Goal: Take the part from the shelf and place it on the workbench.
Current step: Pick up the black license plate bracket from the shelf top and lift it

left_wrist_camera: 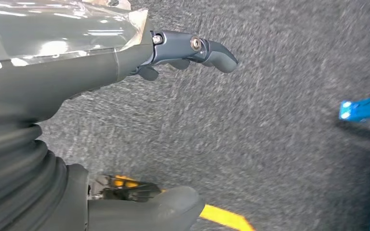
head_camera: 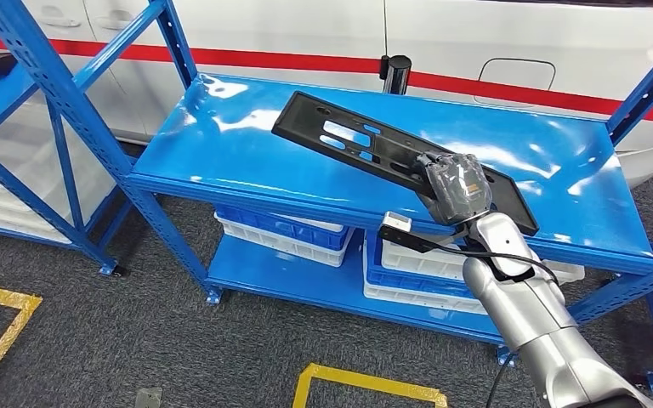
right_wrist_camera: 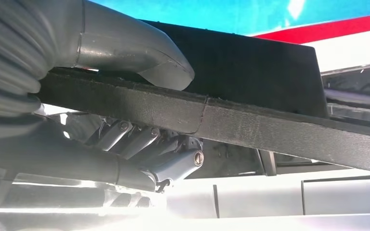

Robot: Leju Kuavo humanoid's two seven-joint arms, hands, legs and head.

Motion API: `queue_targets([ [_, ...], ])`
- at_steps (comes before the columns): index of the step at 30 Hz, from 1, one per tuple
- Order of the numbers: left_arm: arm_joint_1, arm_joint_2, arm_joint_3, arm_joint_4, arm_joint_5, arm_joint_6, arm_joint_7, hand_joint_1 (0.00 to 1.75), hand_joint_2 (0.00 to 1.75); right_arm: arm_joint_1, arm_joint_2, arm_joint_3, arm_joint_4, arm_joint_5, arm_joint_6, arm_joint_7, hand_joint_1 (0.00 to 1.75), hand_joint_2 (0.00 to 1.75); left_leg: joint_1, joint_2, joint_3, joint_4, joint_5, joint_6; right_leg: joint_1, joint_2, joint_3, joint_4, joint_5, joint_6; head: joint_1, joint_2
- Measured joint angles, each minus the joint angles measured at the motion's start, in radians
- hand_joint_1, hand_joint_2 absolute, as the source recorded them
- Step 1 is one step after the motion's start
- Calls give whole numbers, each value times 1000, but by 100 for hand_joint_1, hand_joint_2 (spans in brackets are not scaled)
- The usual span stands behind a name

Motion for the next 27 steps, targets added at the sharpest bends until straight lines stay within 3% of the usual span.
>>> queue_targets([
  [2, -3, -4, -7, 0, -14, 1, 12, 0, 175, 4, -2, -4, -4, 2, -1, 3, 175, 175, 5, 5, 13, -30, 22, 18, 5, 0, -19, 30, -22, -1, 2, 0],
  [5, -7, -7, -10, 0, -23, 12, 15, 0, 175, 31, -8, -12, -7, 11, -8, 6, 175, 175, 9, 9, 13, -42, 32, 25, 2, 1, -99, 199, -94, -9, 4, 0],
  [7, -5, -9, -10, 1, -23, 18, 15, 0, 175, 55, -11, -13, -9, 18, -8, 6, 175, 175, 12, 7, 7, -35, 32, 22, -5, 1, -127, 256, -97, 7, 4, 0],
  [8, -5, -10, -10, 1, -23, 18, 15, 0, 175, 62, -12, -13, -10, 22, -7, 7, 175, 175, 16, 7, 2, -27, 30, 17, -11, 0, -117, 230, -74, 22, 3, 0],
  [10, -6, -9, -10, 1, -23, 18, 16, 0, 175, 65, -10, -13, -13, 31, -5, 11, 175, 175, 23, 6, -14, -2, 20, 0, -21, 0, -64, 115, -24, 52, 5, 0],
  [11, -7, -7, -10, 2, -23, 17, 19, 0, 175, 65, -8, -13, -15, 37, -3, 15, 175, 175, 25, 5, -25, 15, 15, -10, -20, 4, -46, 78, -8, 58, 9, 0],
  [13, -7, -4, -13, 2, -26, 16, 25, 0, 175, 68, -5, -14, -18, 50, 1, 24, 175, 175, 21, 0, -47, 41, 12, -25, -18, 11, -46, 69, -10, 47, 10, 0],
  [16, -4, -3, -20, 4, -31, 15, 35, 0, 175, 75, -5, -16, -32, 62, 2, 31, 175, 175, 25, -1, -66, 60, 7, -34, -19, 12, -66, 77, -3, 18, 2, 0],
  [18, -4, -3, -25, 4, -33, 10, 37, 0, 175, 79, -5, -21, -43, 67, 2, 37, 175, 175, 28, 3, -92, 123, -51, -38, -16, 9, -78, 76, 9, -3, 1, 0],
  [20, -4, -4, -27, 4, -33, 4, 37, 0, 175, 86, -6, -26, -52, 71, 3, 42, 175, 175, 27, 4, -134, 249, -132, -39, -5, 6, -94, 76, 21, -21, 0, 0],
  [21, -4, -4, -27, 4, -34, 3, 37, 0, 175, 91, -6, -28, -54, 73, 3, 43, 175, 175, 27, 4, -150, 304, -155, -36, 1, 6, -103, 76, 28, -29, -1, 0],
  [22, -4, -4, -28, 4, -34, 2, 37, 0, 175, 95, -6, -29, -55, 73, 3, 43, 175, 175, 24, 4, -152, 330, -157, -30, 8, 5, -112, 76, 35, -34, 0, 0],
  [23, -5, -4, -28, 4, -34, 1, 37, 0, 175, 99, -6, -29, -57, 74, 3, 43, 175, 175, 20, 4, -137, 322, -141, -20, 15, 5, -120, 76, 43, -38, 0, 0],
  [24, -5, -4, -28, 4, -34, 1, 37, 0, 175, 101, -7, -30, -59, 74, 3, 43, 175, 175, 13, 3, -105, 281, -115, -4, 23, 6, -128, 76, 51, -41, -1, 0],
  [25, -6, -2, -28, 4, -34, 0, 37, 0, 175, 103, -7, -32, -63, 74, 3, 44, 175, 175, 1, 3, -61, 215, -95, 20, 26, 6, -135, 76, 59, -43, 0, 0],
  [27, -9, 4, -29, 4, -34, 1, 37, 0, 175, 107, -7, -36, -68, 73, 3, 45, 175, 175, -19, 8, 15, 96, -82, 57, 27, 5, -142, 72, 75, -39, 4, 0],
])
